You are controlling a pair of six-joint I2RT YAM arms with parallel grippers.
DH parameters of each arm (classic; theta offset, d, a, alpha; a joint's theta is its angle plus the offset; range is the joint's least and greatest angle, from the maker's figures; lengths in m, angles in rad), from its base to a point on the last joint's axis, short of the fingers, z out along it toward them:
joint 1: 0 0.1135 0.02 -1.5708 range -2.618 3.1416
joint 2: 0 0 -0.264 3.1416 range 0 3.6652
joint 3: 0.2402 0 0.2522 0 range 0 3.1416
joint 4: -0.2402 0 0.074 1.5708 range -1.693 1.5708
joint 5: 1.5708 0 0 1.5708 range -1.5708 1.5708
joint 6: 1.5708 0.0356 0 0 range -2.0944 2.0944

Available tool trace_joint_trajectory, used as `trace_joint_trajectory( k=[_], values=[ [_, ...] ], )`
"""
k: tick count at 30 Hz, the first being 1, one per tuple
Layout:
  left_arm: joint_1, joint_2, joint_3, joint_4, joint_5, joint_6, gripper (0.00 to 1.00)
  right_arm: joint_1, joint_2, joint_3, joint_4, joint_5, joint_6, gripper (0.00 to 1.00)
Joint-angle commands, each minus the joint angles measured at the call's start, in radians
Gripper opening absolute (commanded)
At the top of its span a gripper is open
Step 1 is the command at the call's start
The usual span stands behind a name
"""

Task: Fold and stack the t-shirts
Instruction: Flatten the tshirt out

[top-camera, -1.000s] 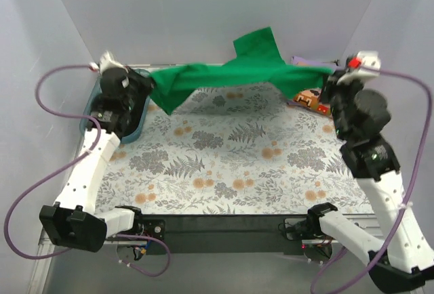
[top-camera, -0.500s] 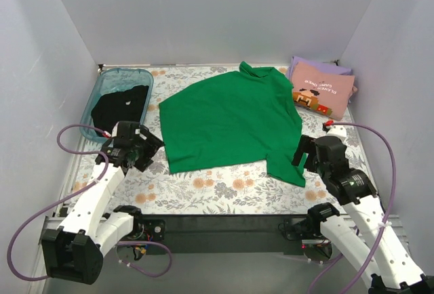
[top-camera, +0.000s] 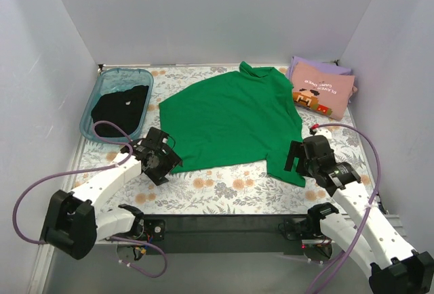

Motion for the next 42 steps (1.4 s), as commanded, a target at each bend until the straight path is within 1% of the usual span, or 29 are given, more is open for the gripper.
trace_joint_trajectory(
  k=[1, 4, 6, 9, 13, 16, 17, 18, 19, 20, 22, 25, 26, 29, 30, 33, 34, 36, 38, 42],
  values=[
    [-0.012, 0.049, -0.018, 0.011, -0.066, -0.078, 0.68, -0.004, 0.007, -0.029, 0.071, -0.016, 0.020, 0.98],
    [-0.016, 0.110, -0.006, 0.024, -0.100, -0.104, 0.63, -0.004, 0.001, -0.060, 0.106, -0.052, 0.021, 0.98],
    [-0.016, 0.148, 0.003, 0.032, -0.141, -0.129, 0.62, -0.004, -0.004, -0.075, 0.125, -0.067, 0.024, 0.98],
    [-0.016, 0.206, 0.019, 0.086, -0.150, -0.125, 0.61, -0.004, -0.016, -0.094, 0.131, -0.090, 0.023, 0.98],
    [-0.016, 0.294, 0.055, 0.089, -0.178, -0.140, 0.57, -0.004, -0.039, -0.104, 0.140, -0.105, 0.026, 0.98],
    [-0.016, 0.363, 0.080, 0.094, -0.170, -0.147, 0.44, -0.004, -0.039, -0.106, 0.140, -0.110, 0.024, 0.98],
    [-0.016, 0.375, 0.082, 0.092, -0.167, -0.151, 0.38, -0.004, -0.039, -0.107, 0.140, -0.112, 0.027, 0.98],
    [-0.016, 0.385, 0.083, 0.090, -0.161, -0.146, 0.23, -0.005, -0.041, -0.109, 0.140, -0.113, 0.030, 0.98],
    [-0.016, 0.392, 0.082, 0.086, -0.155, -0.144, 0.13, -0.004, -0.044, -0.111, 0.140, -0.113, 0.036, 0.98],
    [-0.016, 0.395, 0.071, 0.084, -0.153, -0.146, 0.00, -0.004, -0.048, -0.115, 0.140, -0.112, 0.043, 0.99],
    [-0.016, 0.385, 0.057, 0.074, -0.153, -0.143, 0.00, -0.004, -0.056, -0.124, 0.140, -0.096, 0.067, 0.98],
    [-0.016, 0.313, 0.022, 0.017, -0.186, -0.180, 0.00, -0.004, -0.064, -0.124, 0.110, -0.108, 0.110, 0.98],
    [-0.016, 0.256, 0.014, -0.001, -0.210, -0.199, 0.00, -0.004, -0.064, -0.121, 0.096, -0.115, 0.121, 0.98],
    [-0.016, 0.167, 0.002, -0.086, -0.261, -0.230, 0.00, -0.005, -0.068, -0.117, 0.053, -0.151, 0.148, 0.98],
    [-0.016, 0.108, -0.007, -0.121, -0.268, -0.236, 0.00, -0.004, -0.067, -0.115, 0.030, -0.155, 0.167, 0.98],
    [-0.013, 0.028, -0.035, -0.152, -0.281, -0.249, 0.00, -0.004, -0.067, -0.126, -0.016, -0.149, 0.187, 0.98],
    [-0.009, 0.017, -0.049, -0.161, -0.281, -0.250, 0.00, -0.004, -0.061, -0.126, -0.033, -0.123, 0.193, 0.99],
    [-0.004, 0.006, -0.058, -0.185, -0.288, -0.258, 0.00, -0.002, -0.054, -0.124, -0.073, -0.122, 0.207, 0.98],
    [-0.002, 0.007, -0.063, -0.193, -0.287, -0.261, 0.00, -0.002, -0.050, -0.129, -0.081, -0.171, 0.218, 0.98],
    [-0.002, 0.013, -0.087, -0.164, -0.268, -0.255, 0.00, 0.005, -0.039, -0.169, -0.090, -0.205, 0.231, 0.98]
  ],
)
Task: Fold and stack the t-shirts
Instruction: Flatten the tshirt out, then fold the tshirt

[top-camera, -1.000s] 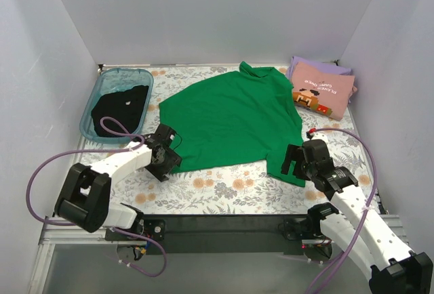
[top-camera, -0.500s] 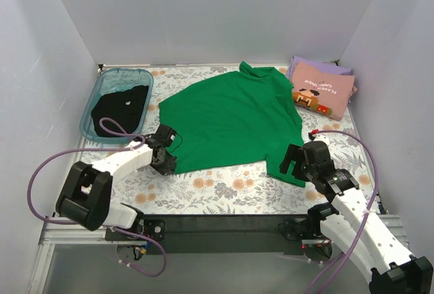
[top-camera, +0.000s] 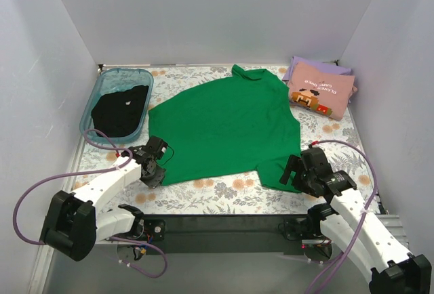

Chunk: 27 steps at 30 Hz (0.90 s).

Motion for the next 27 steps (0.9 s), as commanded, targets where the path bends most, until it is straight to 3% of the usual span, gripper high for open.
trace_joint_trajectory(
  k=[1, 11, 17, 21, 22, 24, 27],
  values=[
    [0.007, -0.007, -0.028, -0.006, -0.017, -0.072, 0.00, 0.010, 0.010, -0.018, -0.042, -0.026, 0.040, 0.97],
    [0.008, -0.039, -0.033, 0.004, -0.022, -0.059, 0.00, 0.047, 0.151, -0.058, 0.087, -0.019, 0.071, 0.84],
    [0.008, -0.047, -0.028, 0.001, -0.023, -0.061, 0.00, 0.059, 0.208, -0.084, 0.150, -0.022, 0.072, 0.56],
    [0.008, -0.062, -0.033, 0.002, -0.015, -0.055, 0.00, 0.062, 0.196, -0.096, 0.152, -0.036, 0.072, 0.15],
    [0.008, -0.067, -0.033, -0.004, -0.018, -0.056, 0.00, 0.062, 0.183, -0.093, 0.144, -0.054, 0.071, 0.10],
    [0.008, -0.076, -0.025, -0.024, -0.019, -0.056, 0.00, 0.068, 0.127, -0.064, 0.077, -0.064, 0.078, 0.01],
    [0.008, -0.105, -0.017, -0.042, -0.008, -0.053, 0.00, 0.082, 0.010, -0.020, -0.061, -0.058, 0.106, 0.01]
  ],
)
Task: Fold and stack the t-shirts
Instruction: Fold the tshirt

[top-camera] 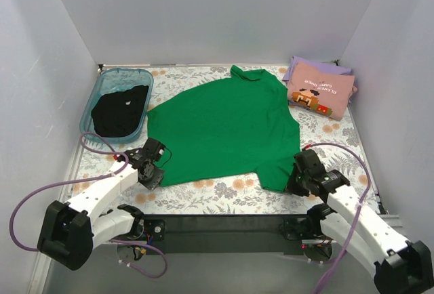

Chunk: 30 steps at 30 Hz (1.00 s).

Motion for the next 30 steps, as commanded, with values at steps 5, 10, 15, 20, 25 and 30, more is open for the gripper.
trace_joint_trajectory(
  k=[5, 10, 15, 20, 25, 30],
  values=[
    [0.004, -0.109, 0.017, -0.075, 0.030, -0.041, 0.00, 0.036, -0.244, 0.165, -0.324, -0.066, 0.085, 0.01],
    [0.004, -0.166, 0.017, -0.113, 0.058, -0.043, 0.00, 0.041, -0.253, 0.275, -0.469, -0.092, 0.093, 0.01],
    [0.003, -0.191, 0.007, -0.155, 0.104, -0.064, 0.00, 0.041, -0.282, 0.331, -0.581, -0.092, 0.113, 0.01],
    [0.003, -0.255, -0.005, -0.178, 0.113, -0.089, 0.00, 0.041, -0.236, 0.331, -0.558, -0.073, 0.087, 0.01],
    [0.004, -0.237, -0.006, -0.156, 0.100, -0.112, 0.00, 0.041, -0.192, 0.300, -0.483, -0.030, 0.078, 0.01],
    [0.004, -0.137, 0.026, -0.090, 0.107, -0.105, 0.00, 0.042, -0.106, 0.288, -0.343, -0.013, 0.042, 0.01]
  ],
)
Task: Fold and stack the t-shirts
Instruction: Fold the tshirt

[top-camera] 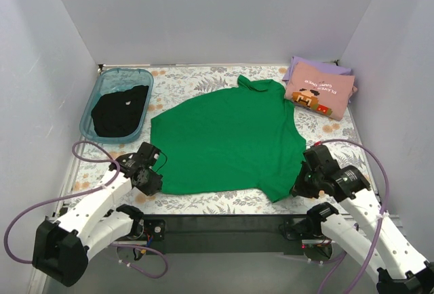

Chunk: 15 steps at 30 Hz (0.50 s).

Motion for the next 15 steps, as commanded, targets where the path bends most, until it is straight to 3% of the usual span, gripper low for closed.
trace_joint_trajectory(
  k=[1, 9, 15],
  values=[
    [0.004, 0.045, 0.041, 0.057, 0.007, -0.105, 0.00, 0.003, 0.042, 0.015, 0.156, 0.045, -0.036, 0.01],
    [0.038, 0.139, 0.147, 0.116, -0.017, -0.085, 0.00, 0.004, 0.225, 0.088, 0.335, 0.122, -0.112, 0.01],
    [0.165, 0.212, 0.188, 0.189, 0.042, -0.021, 0.00, -0.016, 0.352, 0.167, 0.493, 0.189, -0.158, 0.01]
  ],
)
